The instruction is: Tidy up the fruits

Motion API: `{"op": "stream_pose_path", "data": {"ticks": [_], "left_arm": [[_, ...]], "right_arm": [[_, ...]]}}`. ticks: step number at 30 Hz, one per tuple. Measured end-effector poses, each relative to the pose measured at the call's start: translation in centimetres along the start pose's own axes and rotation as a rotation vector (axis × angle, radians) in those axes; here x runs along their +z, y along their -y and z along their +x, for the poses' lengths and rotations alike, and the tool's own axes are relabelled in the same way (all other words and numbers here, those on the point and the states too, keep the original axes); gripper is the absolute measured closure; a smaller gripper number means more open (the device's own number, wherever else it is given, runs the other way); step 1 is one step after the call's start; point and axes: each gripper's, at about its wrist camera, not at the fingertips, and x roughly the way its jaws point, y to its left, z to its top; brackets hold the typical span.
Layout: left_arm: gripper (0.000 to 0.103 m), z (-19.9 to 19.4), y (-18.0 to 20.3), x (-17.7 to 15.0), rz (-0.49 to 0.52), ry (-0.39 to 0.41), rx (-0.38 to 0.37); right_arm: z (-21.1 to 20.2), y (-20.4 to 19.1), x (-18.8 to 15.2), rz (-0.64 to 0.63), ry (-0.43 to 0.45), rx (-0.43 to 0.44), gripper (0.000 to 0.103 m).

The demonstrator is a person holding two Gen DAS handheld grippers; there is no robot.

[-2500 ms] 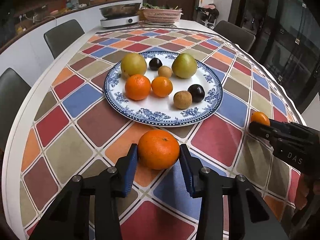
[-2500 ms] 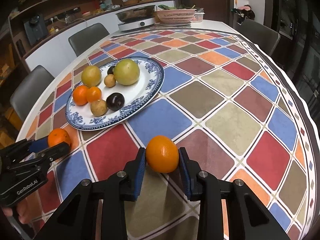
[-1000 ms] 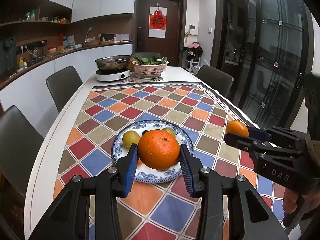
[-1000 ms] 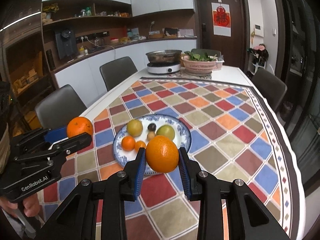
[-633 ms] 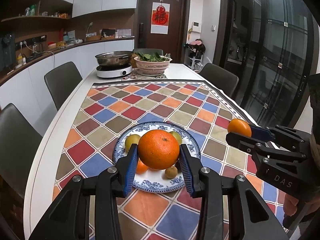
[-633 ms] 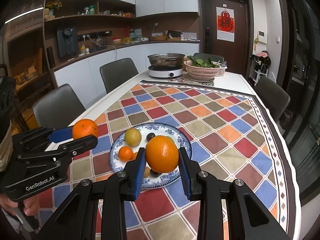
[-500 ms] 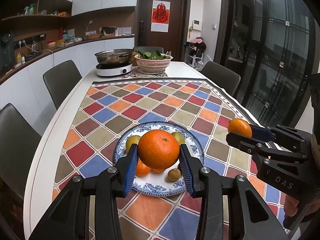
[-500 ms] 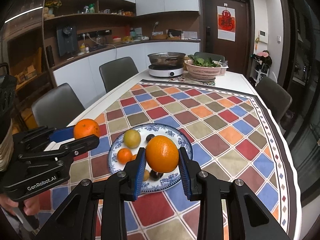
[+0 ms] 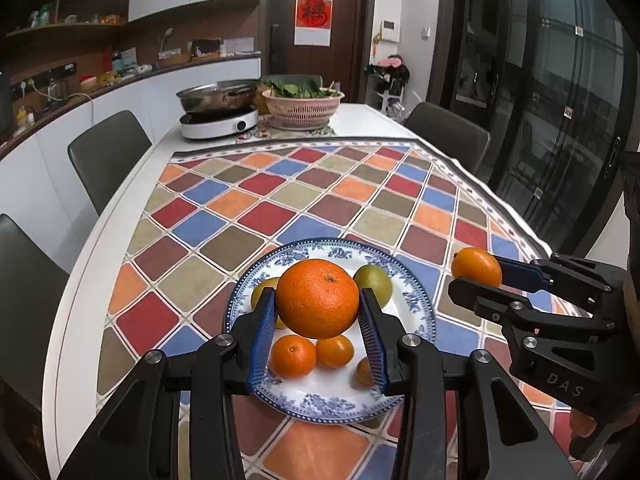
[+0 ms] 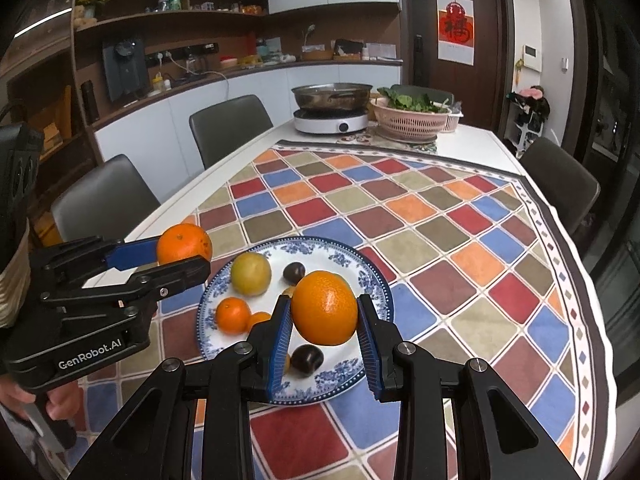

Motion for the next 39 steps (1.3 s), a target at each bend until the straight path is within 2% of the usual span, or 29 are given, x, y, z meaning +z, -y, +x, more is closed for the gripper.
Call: {"op": "stream_pose_path", "data": {"ticks": [10, 23, 28, 30, 31, 33, 34, 35, 39], "left_arm": [[0.063, 3.8, -0.4, 0.1, 0.032, -0.065, 0.01], [0.062, 7.2, 0.0, 0.6, 0.128, -0.131, 0.025], [0.062, 7.9, -0.2, 0.6, 0.116, -0.157, 0.024], [0.062, 8.1, -0.3, 0.5, 0.107, -0.17, 0.016], [0.062, 8.1, -0.3, 0.4, 0.108, -0.174, 0.015], [0.056, 8.1, -0.3, 0.2, 0.111, -0.176, 0.017], [0.045, 7.9, -0.2, 0.2, 0.112, -0.169, 0.028], [0.043, 7.6, -0.2, 0.3, 0.111, -0.15, 0.043], [0.043, 6.5, 0.0, 0.3, 0.117, -0.134, 0.06]], "right_arm": [[3.9, 1.1, -0.5, 0.04, -0.058, 0.024, 0.07], [7.8, 2.0, -1.7, 0.069, -0.154, 0.051, 0.07], [8.5, 2.3, -2.1, 0.09, -0.171, 0.068, 0.07], [8.8, 2.3, -2.1, 0.099, -0.181, 0.074, 0.068], [8.8, 2.4, -2.1, 0.102, -0.182, 0.075, 0.062], [8.6, 2.4, -2.1, 0.105, -0.169, 0.071, 0.059], [8.5, 2.5, -2.0, 0.103, -0.164, 0.066, 0.059], [8.3, 2.5, -2.0, 0.101, -0.16, 0.06, 0.059], [7.2, 2.8, -1.8, 0.112, -0.141, 0.047, 0.059]]}}
